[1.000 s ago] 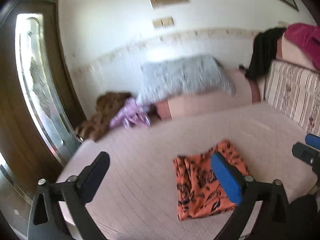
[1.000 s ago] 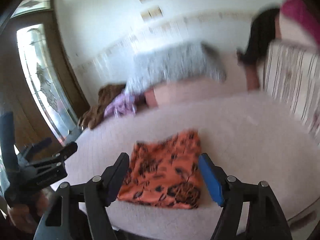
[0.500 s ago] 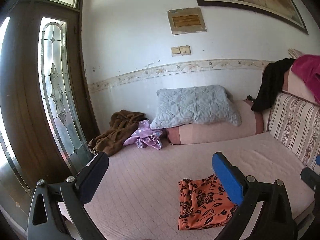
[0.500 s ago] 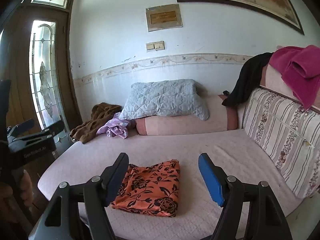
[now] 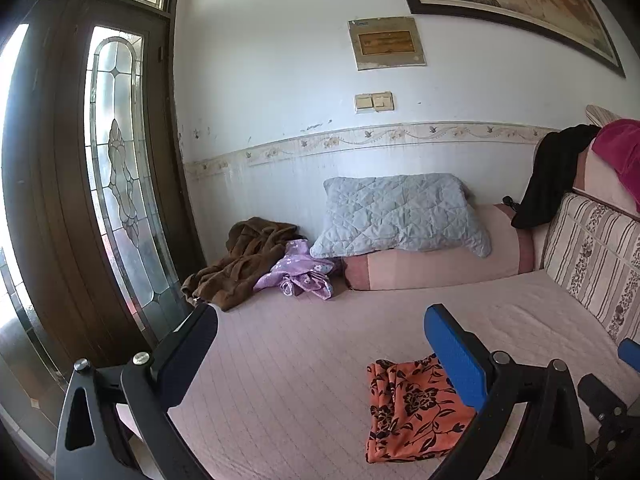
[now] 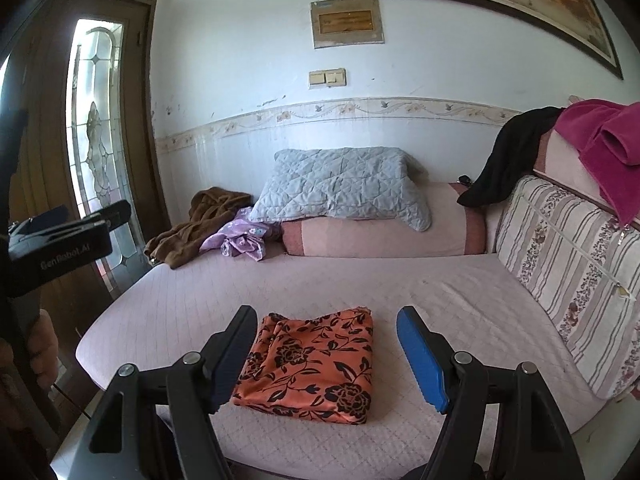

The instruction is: Fold small clothes

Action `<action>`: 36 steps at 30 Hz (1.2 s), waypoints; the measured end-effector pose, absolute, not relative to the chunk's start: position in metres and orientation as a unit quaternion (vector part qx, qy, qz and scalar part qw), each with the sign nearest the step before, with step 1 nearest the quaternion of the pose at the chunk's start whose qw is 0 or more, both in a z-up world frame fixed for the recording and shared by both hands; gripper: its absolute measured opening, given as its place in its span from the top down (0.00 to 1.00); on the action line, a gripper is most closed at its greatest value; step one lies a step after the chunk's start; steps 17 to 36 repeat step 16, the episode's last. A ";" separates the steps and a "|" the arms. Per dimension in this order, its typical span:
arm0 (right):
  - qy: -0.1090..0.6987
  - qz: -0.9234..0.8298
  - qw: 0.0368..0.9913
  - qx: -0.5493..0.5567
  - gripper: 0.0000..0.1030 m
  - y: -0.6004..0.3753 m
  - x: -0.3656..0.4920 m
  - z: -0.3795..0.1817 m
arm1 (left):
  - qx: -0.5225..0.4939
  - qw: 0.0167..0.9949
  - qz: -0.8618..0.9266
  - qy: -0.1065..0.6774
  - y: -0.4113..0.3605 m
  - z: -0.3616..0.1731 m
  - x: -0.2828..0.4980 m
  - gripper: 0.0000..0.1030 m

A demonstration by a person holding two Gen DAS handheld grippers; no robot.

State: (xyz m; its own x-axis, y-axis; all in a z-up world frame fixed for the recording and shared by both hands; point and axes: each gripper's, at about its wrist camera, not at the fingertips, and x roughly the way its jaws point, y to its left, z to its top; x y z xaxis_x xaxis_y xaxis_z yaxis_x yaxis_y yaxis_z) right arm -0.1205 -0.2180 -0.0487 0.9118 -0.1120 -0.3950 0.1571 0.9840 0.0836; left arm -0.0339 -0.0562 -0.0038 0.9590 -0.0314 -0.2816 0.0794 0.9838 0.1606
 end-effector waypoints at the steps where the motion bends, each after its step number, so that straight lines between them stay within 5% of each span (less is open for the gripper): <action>1: 0.200 -0.068 0.976 0.053 0.27 -0.215 -0.120 -0.050 | 0.085 0.986 -0.029 0.141 -0.056 -0.004 -0.034 0.00; 36: 0.226 -0.068 0.971 0.044 0.27 -0.211 -0.096 -0.065 | 0.042 0.983 -0.067 0.168 -0.045 -0.025 -0.005 0.00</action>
